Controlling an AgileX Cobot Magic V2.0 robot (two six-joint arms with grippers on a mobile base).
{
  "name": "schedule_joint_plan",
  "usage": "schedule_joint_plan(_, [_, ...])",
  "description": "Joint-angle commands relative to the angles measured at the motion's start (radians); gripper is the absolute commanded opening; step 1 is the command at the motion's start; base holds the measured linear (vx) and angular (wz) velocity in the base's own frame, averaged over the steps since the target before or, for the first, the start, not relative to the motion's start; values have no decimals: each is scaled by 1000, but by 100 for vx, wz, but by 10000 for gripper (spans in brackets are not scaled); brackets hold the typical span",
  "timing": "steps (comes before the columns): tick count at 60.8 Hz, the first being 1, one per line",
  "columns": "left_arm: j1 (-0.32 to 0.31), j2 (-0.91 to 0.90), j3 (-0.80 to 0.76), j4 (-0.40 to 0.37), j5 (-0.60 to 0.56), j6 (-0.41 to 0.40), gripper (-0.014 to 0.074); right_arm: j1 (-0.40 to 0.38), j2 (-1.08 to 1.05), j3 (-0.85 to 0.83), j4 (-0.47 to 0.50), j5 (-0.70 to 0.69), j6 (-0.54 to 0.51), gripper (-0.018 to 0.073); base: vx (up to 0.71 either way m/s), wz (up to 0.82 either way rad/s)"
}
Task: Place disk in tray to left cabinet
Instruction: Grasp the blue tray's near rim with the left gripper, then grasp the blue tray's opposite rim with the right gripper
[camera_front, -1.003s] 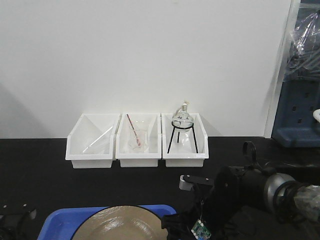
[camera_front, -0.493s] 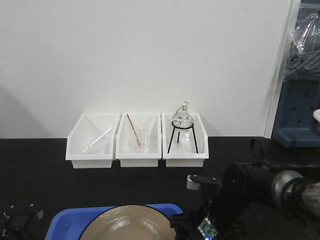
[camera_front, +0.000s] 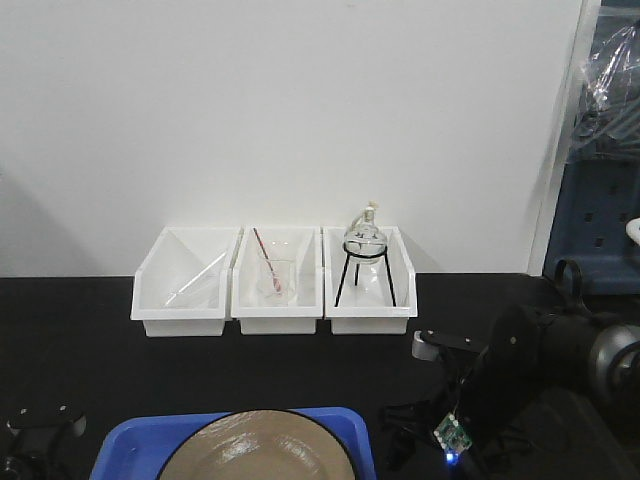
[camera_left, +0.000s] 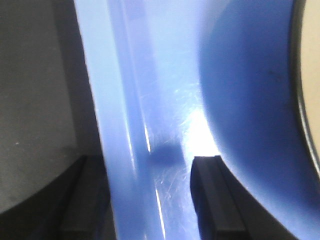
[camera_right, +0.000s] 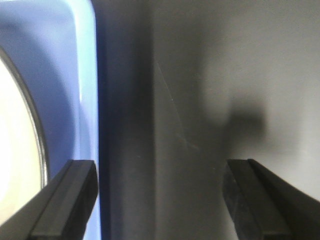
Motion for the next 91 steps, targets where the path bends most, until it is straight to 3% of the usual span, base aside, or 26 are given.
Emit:
schedule_joint_plan(1, [-6, -38, -27, -26, -32, 0, 461, -1, -38, -27, 31, -33, -27, 553, 0, 0])
schedule_joint_plan(28, [-6, -38, -27, -26, -31, 0, 461, 70, -4, -27, 52, -57, -61, 536, 0, 0])
schedule_joint_plan(49, [-6, -38, -27, -33, -32, 0, 461, 78, 40, -27, 76, -47, -61, 527, 0, 0])
schedule_joint_plan(65, [-6, -38, -27, -33, -110, -4, 461, 120, 47, -27, 112, -96, -62, 509, 0, 0])
schedule_joint_plan(91, [-6, -30, -27, -34, -131, -9, 461, 138, 87, -27, 176, -95, -63, 427, 0, 0])
